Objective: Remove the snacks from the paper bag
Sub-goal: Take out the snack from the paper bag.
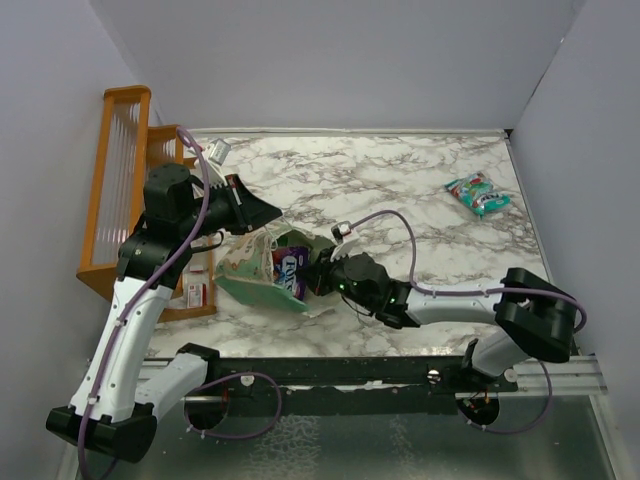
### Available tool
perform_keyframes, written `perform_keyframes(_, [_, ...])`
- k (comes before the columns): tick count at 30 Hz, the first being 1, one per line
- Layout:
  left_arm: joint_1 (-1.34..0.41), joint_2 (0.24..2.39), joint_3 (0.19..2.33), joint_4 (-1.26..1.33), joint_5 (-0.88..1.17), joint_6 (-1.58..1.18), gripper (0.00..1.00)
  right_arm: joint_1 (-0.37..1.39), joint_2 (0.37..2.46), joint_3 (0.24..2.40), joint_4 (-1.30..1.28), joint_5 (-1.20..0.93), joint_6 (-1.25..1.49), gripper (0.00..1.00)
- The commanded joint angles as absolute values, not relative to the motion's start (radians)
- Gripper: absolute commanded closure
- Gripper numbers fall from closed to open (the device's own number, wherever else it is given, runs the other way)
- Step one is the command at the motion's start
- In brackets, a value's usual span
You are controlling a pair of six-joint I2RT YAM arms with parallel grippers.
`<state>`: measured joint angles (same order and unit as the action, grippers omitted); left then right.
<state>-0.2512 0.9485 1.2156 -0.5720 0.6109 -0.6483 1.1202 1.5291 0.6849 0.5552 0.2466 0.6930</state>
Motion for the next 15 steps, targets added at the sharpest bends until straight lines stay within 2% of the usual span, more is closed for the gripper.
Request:
perform_keyframes(1, [-0.256, 0.923, 1.215, -0.564, 0.585, -0.643, 1.00, 1.129, 1.400, 0.694, 0.577, 0.207, 0.652, 0.99])
perform_keyframes(15, [-0.255, 0.891, 1.224, -0.597, 0.454, -0.633, 1.00, 1.129, 1.100, 0.682, 0.399, 0.211, 0.593, 0.99])
